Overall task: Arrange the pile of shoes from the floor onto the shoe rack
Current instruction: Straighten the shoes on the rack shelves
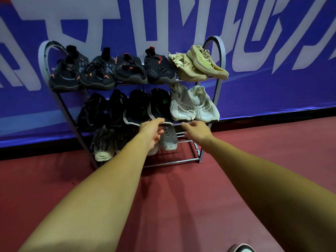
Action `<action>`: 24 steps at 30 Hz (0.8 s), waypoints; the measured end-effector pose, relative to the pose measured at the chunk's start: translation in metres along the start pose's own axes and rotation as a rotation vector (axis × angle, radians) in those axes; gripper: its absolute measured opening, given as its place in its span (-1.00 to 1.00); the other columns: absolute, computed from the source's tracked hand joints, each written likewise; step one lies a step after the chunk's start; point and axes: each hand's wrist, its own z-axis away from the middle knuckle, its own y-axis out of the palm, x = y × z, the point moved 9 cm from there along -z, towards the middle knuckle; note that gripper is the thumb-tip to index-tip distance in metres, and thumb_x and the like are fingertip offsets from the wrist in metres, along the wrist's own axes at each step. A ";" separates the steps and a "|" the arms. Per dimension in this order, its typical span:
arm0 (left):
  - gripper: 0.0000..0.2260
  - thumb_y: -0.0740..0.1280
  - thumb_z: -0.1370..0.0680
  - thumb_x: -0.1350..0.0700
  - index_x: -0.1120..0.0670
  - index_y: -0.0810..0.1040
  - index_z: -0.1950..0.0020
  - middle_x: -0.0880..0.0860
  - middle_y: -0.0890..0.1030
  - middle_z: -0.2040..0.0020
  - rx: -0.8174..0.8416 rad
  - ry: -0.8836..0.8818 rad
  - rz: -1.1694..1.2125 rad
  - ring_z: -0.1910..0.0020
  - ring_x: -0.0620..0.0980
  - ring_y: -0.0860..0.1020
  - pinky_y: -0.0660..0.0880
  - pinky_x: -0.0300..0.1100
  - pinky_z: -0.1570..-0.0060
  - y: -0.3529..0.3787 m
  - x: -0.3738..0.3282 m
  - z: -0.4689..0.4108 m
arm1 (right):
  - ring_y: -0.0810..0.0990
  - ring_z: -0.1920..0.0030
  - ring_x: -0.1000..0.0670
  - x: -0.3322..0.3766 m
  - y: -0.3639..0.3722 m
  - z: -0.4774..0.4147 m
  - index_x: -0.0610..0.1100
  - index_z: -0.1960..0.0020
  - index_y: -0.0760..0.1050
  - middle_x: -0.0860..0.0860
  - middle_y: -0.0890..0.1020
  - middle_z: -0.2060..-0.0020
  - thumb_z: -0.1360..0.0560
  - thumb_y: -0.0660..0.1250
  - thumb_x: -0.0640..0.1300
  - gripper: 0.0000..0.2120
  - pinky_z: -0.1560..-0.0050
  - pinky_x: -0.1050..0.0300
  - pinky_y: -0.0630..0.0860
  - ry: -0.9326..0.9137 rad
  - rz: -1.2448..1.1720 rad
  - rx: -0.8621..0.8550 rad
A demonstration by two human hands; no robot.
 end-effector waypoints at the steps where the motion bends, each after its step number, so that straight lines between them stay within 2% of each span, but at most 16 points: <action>1: -0.88 0.45 -0.52 0.07 0.07 0.60 0.02 0.05 0.65 0.08 0.011 0.000 -0.013 0.34 -0.13 0.52 0.31 -0.36 0.53 -0.003 0.000 0.003 | 0.67 -0.03 -0.23 0.002 0.003 0.002 -0.34 -0.07 0.61 -0.25 0.71 0.05 -0.59 0.29 0.07 -0.56 -0.16 -0.16 0.56 -0.015 0.030 0.019; 4: -0.91 0.45 -0.52 0.08 0.03 0.56 0.08 0.01 0.63 0.12 0.033 0.022 -0.084 0.31 -0.13 0.53 0.33 -0.33 0.45 -0.015 -0.002 0.008 | 0.66 0.01 -0.24 0.013 0.016 0.006 -0.36 -0.02 0.60 -0.26 0.70 0.09 -0.58 0.31 0.03 -0.58 -0.09 -0.13 0.57 -0.079 0.127 0.060; 8: -0.87 0.48 -0.49 0.07 -0.01 0.59 0.01 0.01 0.67 0.00 0.065 0.044 -0.244 0.24 -0.12 0.56 0.36 -0.29 0.32 -0.037 0.000 0.012 | 0.67 0.01 -0.23 0.029 0.042 0.011 -0.32 0.01 0.60 -0.22 0.71 0.08 -0.59 0.30 0.03 -0.62 -0.12 -0.12 0.56 -0.129 0.199 0.141; 11: -0.86 0.49 -0.46 0.05 -0.02 0.60 0.03 -0.01 0.67 0.04 0.074 0.042 -0.304 0.24 -0.13 0.58 0.37 -0.29 0.31 -0.053 0.000 0.012 | 0.68 0.02 -0.23 0.042 0.064 0.012 -0.31 0.02 0.61 -0.22 0.72 0.07 -0.59 0.30 0.05 -0.60 -0.10 -0.08 0.57 -0.149 0.206 0.183; 15: -0.88 0.50 -0.45 0.06 -0.02 0.57 0.14 -0.01 0.68 0.10 0.040 0.047 -0.324 0.24 -0.10 0.58 0.39 -0.26 0.29 -0.080 0.000 0.004 | 0.66 0.13 -0.14 0.052 0.097 0.010 -0.23 0.17 0.59 -0.21 0.72 0.12 -0.58 0.32 0.06 -0.64 0.07 0.06 0.53 -0.139 0.247 0.232; 17: -0.89 0.48 -0.47 0.09 0.00 0.56 0.14 -0.01 0.65 0.16 0.016 0.049 -0.339 0.30 -0.10 0.57 0.38 -0.28 0.36 -0.094 -0.001 0.000 | 0.64 0.23 -0.07 0.053 0.118 0.010 -0.22 0.17 0.60 -0.21 0.73 0.11 -0.59 0.33 0.04 -0.66 0.18 0.16 0.52 -0.130 0.246 0.295; 20: -0.94 0.44 -0.51 0.13 0.04 0.57 0.09 0.01 0.60 0.22 -0.015 0.049 -0.337 0.37 -0.11 0.52 0.35 -0.32 0.48 -0.118 0.000 -0.007 | 0.70 0.14 -0.12 0.052 0.145 0.011 -0.30 0.04 0.64 -0.20 0.74 0.10 -0.58 0.32 0.04 -0.62 -0.02 0.01 0.61 -0.119 0.279 0.368; 22: -0.95 0.43 -0.51 0.12 0.04 0.58 0.10 0.01 0.61 0.19 -0.058 0.035 -0.382 0.32 -0.10 0.53 0.35 -0.30 0.44 -0.135 0.002 -0.011 | 0.71 0.09 -0.15 0.048 0.155 0.010 -0.29 0.05 0.64 -0.18 0.74 0.11 -0.58 0.32 0.06 -0.61 -0.06 -0.04 0.61 -0.111 0.321 0.391; 24: -0.95 0.41 -0.51 0.11 0.04 0.58 0.14 0.01 0.61 0.20 -0.116 0.030 -0.419 0.31 -0.08 0.53 0.34 -0.27 0.39 -0.154 0.001 -0.020 | 0.71 0.07 -0.17 0.046 0.164 0.003 -0.25 0.14 0.61 -0.17 0.74 0.12 -0.57 0.32 0.07 -0.63 -0.06 -0.02 0.61 -0.101 0.354 0.391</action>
